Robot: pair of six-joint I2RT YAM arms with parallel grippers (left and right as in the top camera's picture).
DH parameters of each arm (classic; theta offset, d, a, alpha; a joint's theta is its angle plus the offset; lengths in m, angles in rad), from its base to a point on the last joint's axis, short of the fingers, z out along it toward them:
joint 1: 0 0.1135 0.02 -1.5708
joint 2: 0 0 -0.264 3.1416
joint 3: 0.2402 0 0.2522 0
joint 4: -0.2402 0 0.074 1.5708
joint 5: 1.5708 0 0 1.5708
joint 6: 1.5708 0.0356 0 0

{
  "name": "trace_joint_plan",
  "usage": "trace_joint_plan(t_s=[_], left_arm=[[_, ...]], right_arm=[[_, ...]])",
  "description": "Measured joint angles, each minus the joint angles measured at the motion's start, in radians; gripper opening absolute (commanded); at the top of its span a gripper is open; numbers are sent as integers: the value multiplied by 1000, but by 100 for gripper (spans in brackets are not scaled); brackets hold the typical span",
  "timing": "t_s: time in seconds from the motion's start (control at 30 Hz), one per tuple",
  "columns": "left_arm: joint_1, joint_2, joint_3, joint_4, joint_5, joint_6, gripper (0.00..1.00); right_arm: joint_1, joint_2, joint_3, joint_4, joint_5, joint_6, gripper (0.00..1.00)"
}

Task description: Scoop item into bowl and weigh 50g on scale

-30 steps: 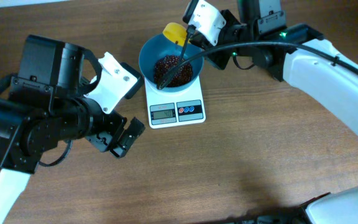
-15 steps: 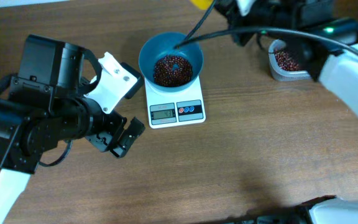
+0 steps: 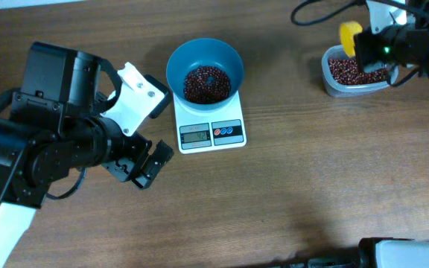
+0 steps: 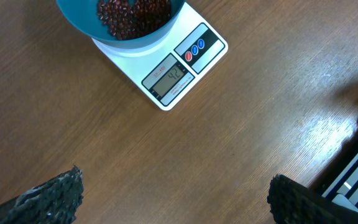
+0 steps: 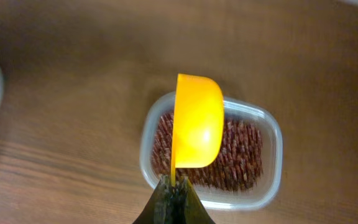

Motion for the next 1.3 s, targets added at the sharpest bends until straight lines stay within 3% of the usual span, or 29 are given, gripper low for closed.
trace_joint_plan(t_s=[0.33,0.7,0.87,1.3], left_arm=[[0,0,0,0,0,0,99],[0,0,0,0,0,0,99],[0,0,0,0,0,0,99],[0,0,0,0,0,0,99]], right_arm=[[-1,171,0,-29,16,0,4],[-11,187,0,-30,-102,58,4],[-80,187,0,-31,-175,151,4],[-280,187,0,-37,-344,229,4]])
